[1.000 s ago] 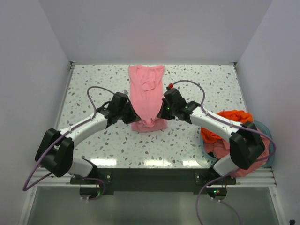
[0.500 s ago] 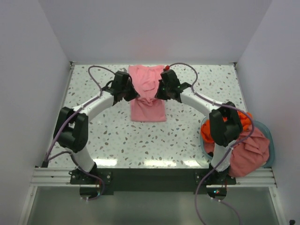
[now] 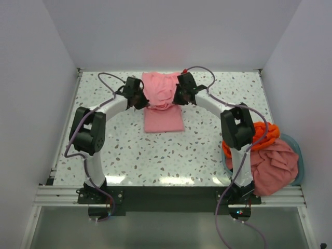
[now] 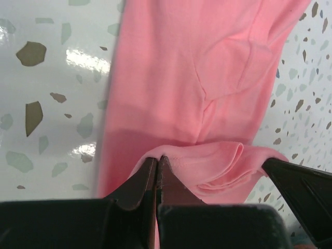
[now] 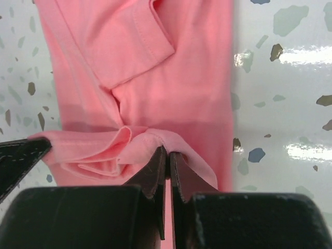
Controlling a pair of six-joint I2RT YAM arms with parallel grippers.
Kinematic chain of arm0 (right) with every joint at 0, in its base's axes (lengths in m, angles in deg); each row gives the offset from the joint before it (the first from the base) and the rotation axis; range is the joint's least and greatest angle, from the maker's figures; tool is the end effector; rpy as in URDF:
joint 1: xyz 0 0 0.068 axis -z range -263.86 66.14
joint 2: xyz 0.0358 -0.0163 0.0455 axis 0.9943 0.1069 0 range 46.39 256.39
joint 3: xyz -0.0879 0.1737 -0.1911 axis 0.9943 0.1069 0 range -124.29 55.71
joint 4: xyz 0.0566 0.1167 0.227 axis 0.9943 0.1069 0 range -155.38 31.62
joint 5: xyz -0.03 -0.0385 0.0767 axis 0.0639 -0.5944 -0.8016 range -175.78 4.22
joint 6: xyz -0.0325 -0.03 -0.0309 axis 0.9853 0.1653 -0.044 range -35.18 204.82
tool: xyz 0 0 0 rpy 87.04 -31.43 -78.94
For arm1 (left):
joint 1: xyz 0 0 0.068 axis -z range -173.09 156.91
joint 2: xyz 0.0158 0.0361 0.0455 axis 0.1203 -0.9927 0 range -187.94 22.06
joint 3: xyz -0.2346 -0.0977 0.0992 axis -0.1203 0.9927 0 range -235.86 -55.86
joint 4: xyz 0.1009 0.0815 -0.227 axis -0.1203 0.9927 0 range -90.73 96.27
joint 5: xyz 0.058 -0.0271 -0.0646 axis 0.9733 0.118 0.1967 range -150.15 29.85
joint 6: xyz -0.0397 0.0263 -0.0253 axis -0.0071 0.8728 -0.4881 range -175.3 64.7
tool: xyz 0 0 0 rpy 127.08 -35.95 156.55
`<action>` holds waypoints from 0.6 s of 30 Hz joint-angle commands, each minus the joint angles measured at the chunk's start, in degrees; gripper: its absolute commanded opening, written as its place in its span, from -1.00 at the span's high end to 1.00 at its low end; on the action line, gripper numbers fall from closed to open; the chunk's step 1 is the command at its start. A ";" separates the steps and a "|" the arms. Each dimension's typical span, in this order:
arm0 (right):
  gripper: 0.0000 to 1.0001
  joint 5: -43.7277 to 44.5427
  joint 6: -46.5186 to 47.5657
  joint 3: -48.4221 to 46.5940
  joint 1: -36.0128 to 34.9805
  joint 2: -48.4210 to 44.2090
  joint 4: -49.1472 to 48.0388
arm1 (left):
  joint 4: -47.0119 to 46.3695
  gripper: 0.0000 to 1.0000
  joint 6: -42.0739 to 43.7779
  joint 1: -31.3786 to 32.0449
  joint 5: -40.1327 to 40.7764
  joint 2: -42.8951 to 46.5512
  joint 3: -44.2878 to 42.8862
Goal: Fold and stack the t-shirts
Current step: Fold the tshirt
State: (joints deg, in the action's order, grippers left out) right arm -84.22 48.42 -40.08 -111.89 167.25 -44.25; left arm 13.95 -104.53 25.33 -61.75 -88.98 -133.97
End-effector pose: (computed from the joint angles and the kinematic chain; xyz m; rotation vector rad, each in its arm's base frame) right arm 0.4230 0.2239 0.2115 0.1911 2.4282 0.4940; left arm 0.4049 -0.1358 0.1962 -0.6468 2.3977 -0.5652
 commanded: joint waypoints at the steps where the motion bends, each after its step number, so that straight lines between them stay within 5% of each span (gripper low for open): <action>1: 1.00 -0.25 0.28 -3.44 0.70 1.74 0.94 | -0.79 1.00 -1.57 -1.45 1.43 -1.54 -2.84; 6: 0.98 1.60 0.45 -4.67 0.79 3.77 0.41 | 0.43 0.93 -1.48 -1.63 0.64 -5.32 -6.09; 9: 0.55 2.83 1.07 -6.07 0.87 4.56 0.76 | 1.49 0.29 -1.74 -1.98 1.43 -6.03 -7.59; 10: 0.30 3.27 1.42 -6.60 0.87 4.74 1.20 | 1.23 -0.17 -1.74 -2.07 1.43 -5.85 -7.67; 13: -0.20 4.15 2.74 -7.31 0.87 3.86 2.52 | 1.32 -0.70 -1.30 -2.07 1.43 -3.22 -7.24; 16: -0.42 3.72 3.97 -5.65 0.79 0.62 1.99 | 1.05 -1.00 -0.69 -2.07 3.71 0.91 -4.44; 18: -0.67 2.22 4.93 -2.49 0.79 -1.32 1.11 | 1.23 -1.00 0.01 -2.07 4.15 4.51 -2.24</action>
State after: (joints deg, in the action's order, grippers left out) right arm -81.84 51.00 -44.39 -111.17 171.38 -42.70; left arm 15.50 -105.47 23.77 -59.70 -92.33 -137.77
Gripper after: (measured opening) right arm 0.795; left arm 0.996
